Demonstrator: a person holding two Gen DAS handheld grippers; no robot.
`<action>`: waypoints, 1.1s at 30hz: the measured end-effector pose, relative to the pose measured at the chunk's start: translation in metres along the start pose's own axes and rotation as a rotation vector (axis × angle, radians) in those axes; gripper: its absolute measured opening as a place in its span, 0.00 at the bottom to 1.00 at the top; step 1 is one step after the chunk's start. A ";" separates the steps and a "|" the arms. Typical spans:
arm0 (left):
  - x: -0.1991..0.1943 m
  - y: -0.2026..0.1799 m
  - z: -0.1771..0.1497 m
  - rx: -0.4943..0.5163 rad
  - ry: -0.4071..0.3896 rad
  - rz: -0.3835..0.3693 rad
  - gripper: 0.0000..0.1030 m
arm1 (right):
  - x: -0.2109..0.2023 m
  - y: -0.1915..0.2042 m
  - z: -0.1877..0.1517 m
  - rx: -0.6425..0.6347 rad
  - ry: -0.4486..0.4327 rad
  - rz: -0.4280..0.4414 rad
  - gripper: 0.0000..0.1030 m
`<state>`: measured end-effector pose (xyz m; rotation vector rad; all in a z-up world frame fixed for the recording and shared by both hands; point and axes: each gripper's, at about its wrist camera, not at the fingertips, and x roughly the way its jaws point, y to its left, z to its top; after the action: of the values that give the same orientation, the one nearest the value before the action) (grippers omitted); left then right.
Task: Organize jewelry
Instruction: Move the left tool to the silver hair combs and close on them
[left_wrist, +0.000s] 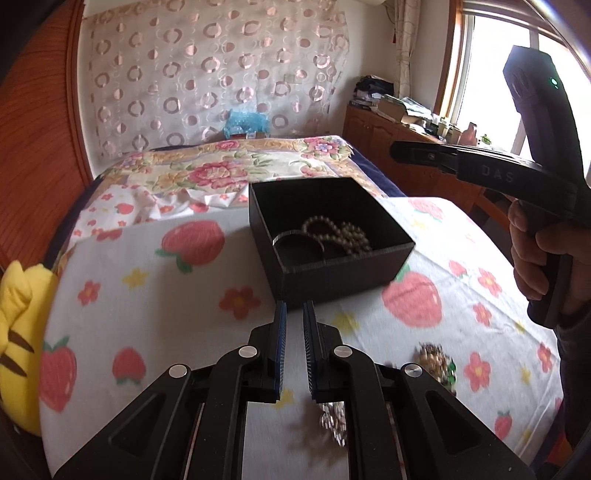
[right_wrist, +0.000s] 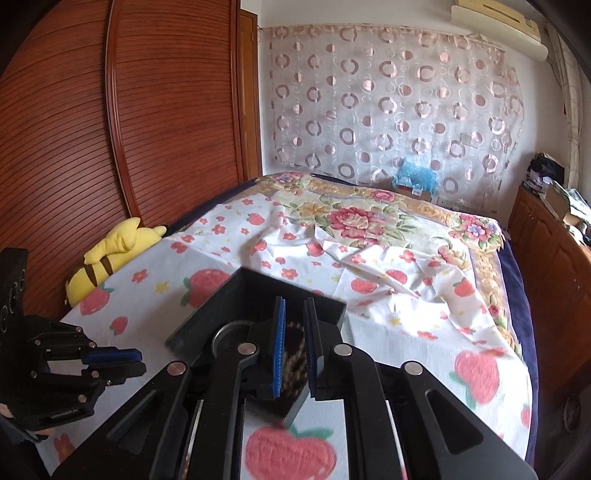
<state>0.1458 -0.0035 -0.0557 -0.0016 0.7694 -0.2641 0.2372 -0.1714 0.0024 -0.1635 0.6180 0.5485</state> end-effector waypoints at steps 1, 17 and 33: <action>-0.002 -0.001 -0.004 0.000 0.002 0.000 0.08 | -0.003 0.001 -0.004 0.002 0.001 -0.001 0.11; -0.042 -0.017 -0.046 0.015 -0.026 -0.006 0.16 | -0.069 0.037 -0.093 0.079 0.017 -0.015 0.11; -0.032 -0.015 -0.067 -0.028 0.037 -0.015 0.34 | -0.096 0.053 -0.165 0.150 0.059 -0.024 0.37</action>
<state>0.0743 -0.0038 -0.0811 -0.0289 0.8098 -0.2679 0.0608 -0.2189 -0.0731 -0.0461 0.7108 0.4733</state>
